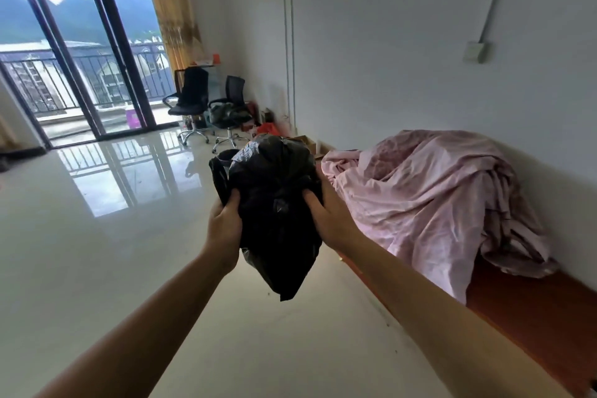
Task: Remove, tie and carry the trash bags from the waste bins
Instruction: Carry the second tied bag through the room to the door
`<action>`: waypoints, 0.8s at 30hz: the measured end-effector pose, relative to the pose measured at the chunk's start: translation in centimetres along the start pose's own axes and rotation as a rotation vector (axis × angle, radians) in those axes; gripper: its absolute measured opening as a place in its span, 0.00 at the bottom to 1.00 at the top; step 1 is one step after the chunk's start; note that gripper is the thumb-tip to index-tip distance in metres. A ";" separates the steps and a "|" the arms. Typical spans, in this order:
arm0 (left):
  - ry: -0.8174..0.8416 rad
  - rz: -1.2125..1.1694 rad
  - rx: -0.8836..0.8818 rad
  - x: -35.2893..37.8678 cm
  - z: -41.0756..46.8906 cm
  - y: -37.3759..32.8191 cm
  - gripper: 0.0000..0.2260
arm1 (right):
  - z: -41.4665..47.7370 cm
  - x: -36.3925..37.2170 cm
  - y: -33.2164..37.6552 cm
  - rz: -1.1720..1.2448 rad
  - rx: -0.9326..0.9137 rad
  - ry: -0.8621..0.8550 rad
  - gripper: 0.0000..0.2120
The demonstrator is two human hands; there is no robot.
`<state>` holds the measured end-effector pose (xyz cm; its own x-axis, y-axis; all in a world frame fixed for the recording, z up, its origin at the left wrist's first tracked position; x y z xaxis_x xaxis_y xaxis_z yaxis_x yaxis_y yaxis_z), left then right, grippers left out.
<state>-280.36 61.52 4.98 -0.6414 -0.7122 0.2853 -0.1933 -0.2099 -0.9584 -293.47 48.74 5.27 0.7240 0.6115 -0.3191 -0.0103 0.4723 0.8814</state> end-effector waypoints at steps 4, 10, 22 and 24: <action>0.009 0.031 0.024 -0.5 8.1 -0.7 0.10 | 7.4 1.4 -1.6 0.029 0.014 0.010 0.19; 0.157 0.034 0.016 1.9 19.8 0.8 0.15 | 14.6 0.8 -5.6 0.038 0.075 -0.133 0.13; 0.954 0.150 -0.198 32.8 13.3 11.8 0.11 | -3.4 -22.4 -9.0 -0.222 0.416 -0.902 0.22; 1.103 0.181 -0.229 39.1 6.7 14.4 0.12 | -10.8 -26.8 -8.3 -0.285 0.465 -1.035 0.22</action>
<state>-303.22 26.18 2.35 -0.9546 0.2813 0.0983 -0.0895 0.0439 -0.9950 -320.20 35.30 2.79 0.8779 -0.3893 -0.2788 0.3413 0.1003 0.9346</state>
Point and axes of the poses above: each hand's wrist, its own z-axis towards the middle knuckle, its own x-axis out of the palm, y = z × x, the point moved 4 cm from there along z, towards the middle knuckle, and after that the axes turned 4 degrees about y, right-handed, at the moved point
